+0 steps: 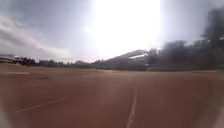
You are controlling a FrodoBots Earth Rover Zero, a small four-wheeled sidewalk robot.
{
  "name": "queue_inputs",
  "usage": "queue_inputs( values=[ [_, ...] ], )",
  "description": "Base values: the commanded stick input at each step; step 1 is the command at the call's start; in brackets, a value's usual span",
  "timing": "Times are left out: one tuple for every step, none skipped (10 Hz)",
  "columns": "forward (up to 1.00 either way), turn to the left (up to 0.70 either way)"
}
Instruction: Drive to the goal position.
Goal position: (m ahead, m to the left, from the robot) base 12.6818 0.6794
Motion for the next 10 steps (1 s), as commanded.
queue_inputs(
  values=[
    [0.7, 0.0],
    [0.7, 0.0],
    [0.7, 0.0],
    [0.7, 0.0],
    [0.7, 0.0],
    [0.7, 0.0],
    [0.7, 0.0],
    [0.7, 0.0],
    [0.7, 0.0],
    [0.7, 0.0]
  ],
)
